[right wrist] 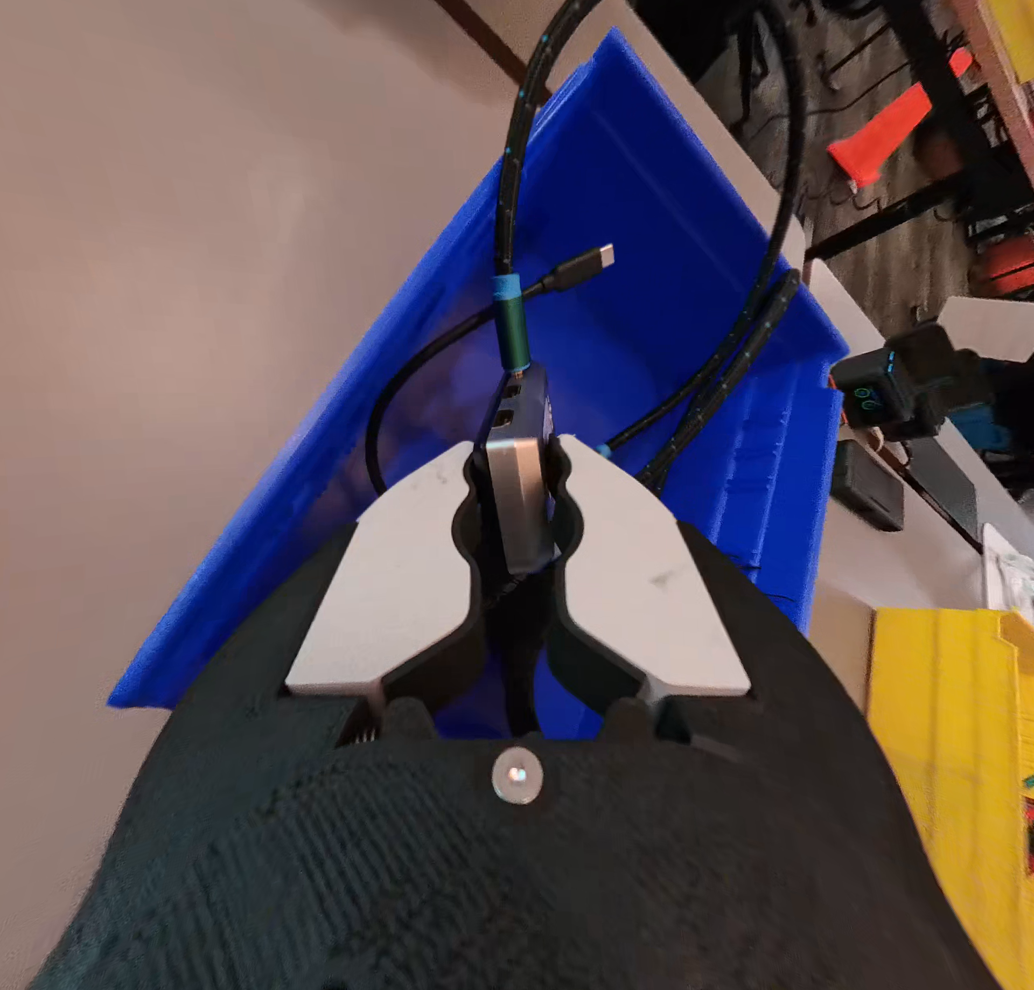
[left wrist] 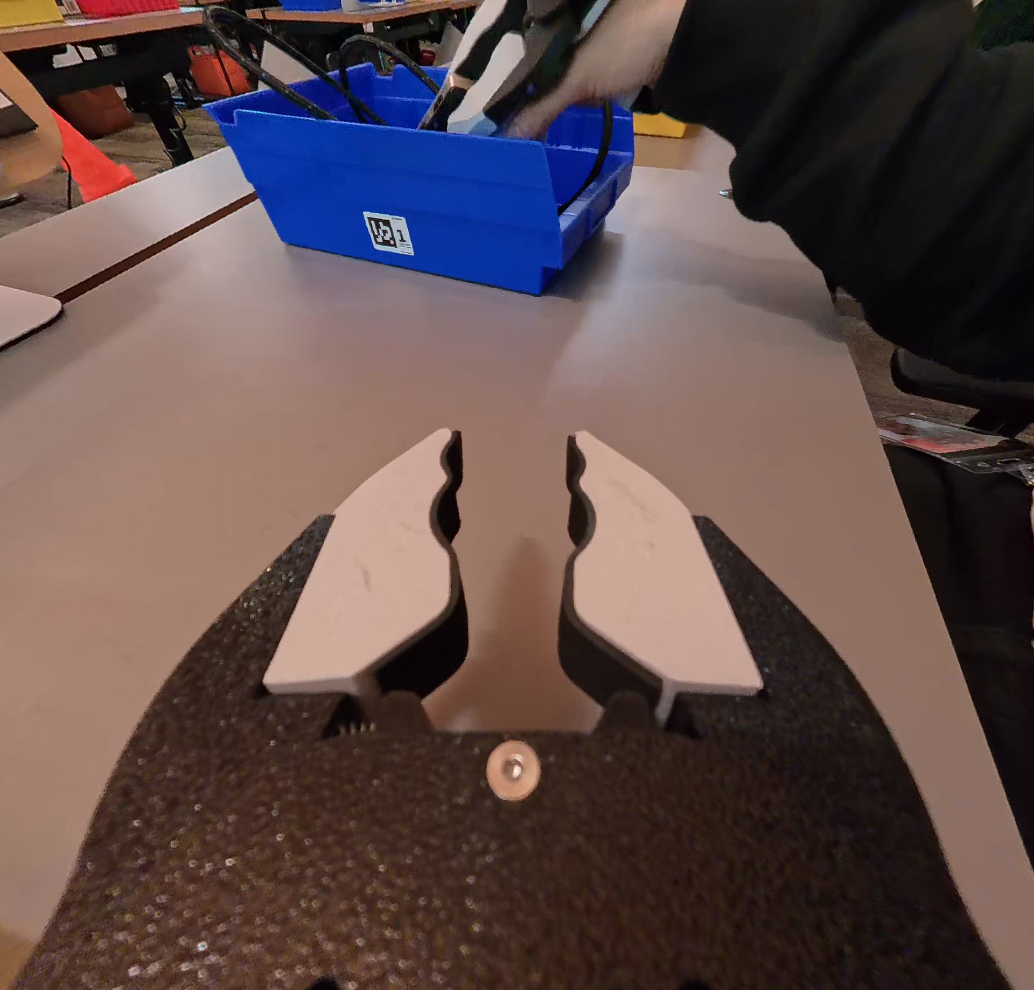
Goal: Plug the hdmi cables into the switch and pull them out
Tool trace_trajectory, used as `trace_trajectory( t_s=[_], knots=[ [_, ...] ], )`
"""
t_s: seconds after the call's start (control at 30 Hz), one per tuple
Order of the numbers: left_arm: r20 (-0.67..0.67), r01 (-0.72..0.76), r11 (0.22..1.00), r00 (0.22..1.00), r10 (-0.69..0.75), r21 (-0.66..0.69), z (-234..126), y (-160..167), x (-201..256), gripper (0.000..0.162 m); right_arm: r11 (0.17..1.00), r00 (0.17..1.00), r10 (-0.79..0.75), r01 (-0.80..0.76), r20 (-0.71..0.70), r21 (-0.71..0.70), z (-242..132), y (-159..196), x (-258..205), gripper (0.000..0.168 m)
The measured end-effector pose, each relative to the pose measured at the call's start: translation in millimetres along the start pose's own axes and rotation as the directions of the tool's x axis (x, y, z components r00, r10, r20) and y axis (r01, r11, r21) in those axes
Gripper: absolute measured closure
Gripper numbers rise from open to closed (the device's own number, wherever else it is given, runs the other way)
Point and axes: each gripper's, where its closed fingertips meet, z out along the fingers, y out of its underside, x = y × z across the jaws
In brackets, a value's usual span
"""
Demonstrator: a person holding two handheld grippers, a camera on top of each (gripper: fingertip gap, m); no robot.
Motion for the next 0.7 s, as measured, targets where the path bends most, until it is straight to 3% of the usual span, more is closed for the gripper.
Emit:
trace_trajectory(
  t_s=[0.17, 0.27, 0.4, 0.47, 0.6, 0.7],
  knots=[
    [-0.011, -0.016, 0.999, 1.000, 0.016, -0.030, 3.3, 3.4, 2.8, 0.128, 0.985, 0.986, 0.107, -0.123, 0.130, 0.122, 4.1, -1.6, -2.6, 0.143],
    [-0.022, -0.038, 0.997, 0.999, 0.037, -0.071, 7.4, 8.3, 5.9, 0.128, 0.990, 0.990, 0.042, -0.059, 0.133, 0.125, 5.7, -1.2, -2.9, 0.144],
    [-0.001, -0.080, 0.992, 0.997, 0.081, -0.093, 9.3, 10.9, 7.5, 0.126, 0.985, 0.987, -0.146, 0.139, 0.073, 0.100, -1.0, -3.3, 0.4, 0.139],
    [0.016, -0.086, 0.993, 0.996, 0.088, -0.076, 6.9, 9.0, 6.9, 0.126, 0.978, 0.995, -0.078, 0.065, 0.056, 0.199, -19.3, -17.4, 8.3, 0.120],
    [0.030, -0.047, 0.998, 0.998, 0.048, -0.037, 2.7, 4.2, 2.5, 0.125, 0.891, 0.979, 0.125, -0.182, 0.161, 0.415, -73.2, -48.2, 6.8, 0.106],
    [0.044, 0.009, 1.000, 0.999, -0.009, -0.009, 0.4, -1.9, -0.7, 0.124, 0.807, 0.963, 0.068, -0.208, 0.262, 0.553, -105.6, -72.6, -30.5, 0.101]
  ],
)
